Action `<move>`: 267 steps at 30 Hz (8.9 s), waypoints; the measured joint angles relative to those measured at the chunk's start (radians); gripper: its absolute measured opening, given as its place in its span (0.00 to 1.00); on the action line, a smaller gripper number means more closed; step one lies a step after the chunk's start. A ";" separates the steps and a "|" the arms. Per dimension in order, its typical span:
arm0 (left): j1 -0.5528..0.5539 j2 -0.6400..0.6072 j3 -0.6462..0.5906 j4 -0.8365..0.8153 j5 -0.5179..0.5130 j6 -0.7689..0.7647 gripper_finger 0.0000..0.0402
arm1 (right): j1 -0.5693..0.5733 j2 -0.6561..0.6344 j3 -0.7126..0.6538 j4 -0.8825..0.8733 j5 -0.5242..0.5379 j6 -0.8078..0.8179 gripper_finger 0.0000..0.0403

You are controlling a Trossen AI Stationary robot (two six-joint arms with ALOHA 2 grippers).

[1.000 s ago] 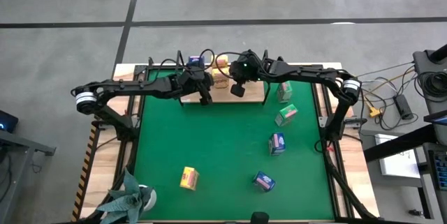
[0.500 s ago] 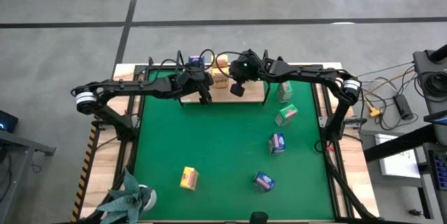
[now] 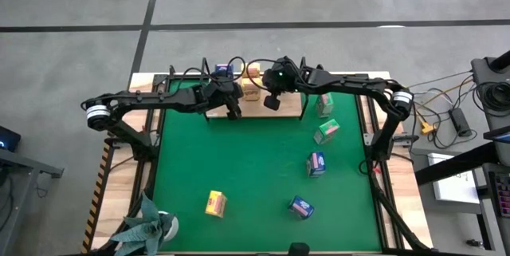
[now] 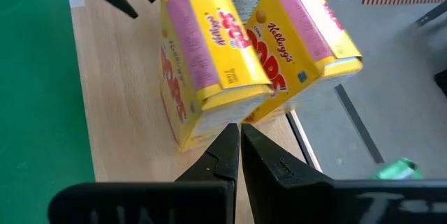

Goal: Stack cereal on shelf
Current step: Put the top yellow cereal box on the shelf aligned with the other yellow cereal box, then put the top green cereal box on the shelf aligned with the other green cereal box

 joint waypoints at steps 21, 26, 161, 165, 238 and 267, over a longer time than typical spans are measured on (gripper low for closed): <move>0.002 0.000 -0.088 0.124 0.140 -0.046 0.10 | 0.037 0.049 -0.068 0.097 -0.081 -0.012 0.02; 0.019 0.000 -0.128 0.212 0.136 -0.046 0.10 | 0.035 0.060 -0.069 0.129 -0.076 -0.030 0.02; -0.334 -0.359 -0.178 0.122 0.109 -0.046 0.10 | 0.228 -0.428 -0.068 -0.787 0.072 0.792 0.11; -0.334 -0.364 -0.178 0.107 0.106 -0.046 0.10 | 0.170 -0.449 -0.068 -0.909 0.201 0.852 0.23; -0.332 -0.368 -0.178 0.042 -0.053 0.021 0.10 | -0.171 -0.321 -0.145 -0.866 0.165 0.659 0.68; -0.332 -0.368 -0.178 0.042 -0.052 0.021 0.10 | -0.171 -0.378 -0.334 -0.695 0.147 0.666 0.51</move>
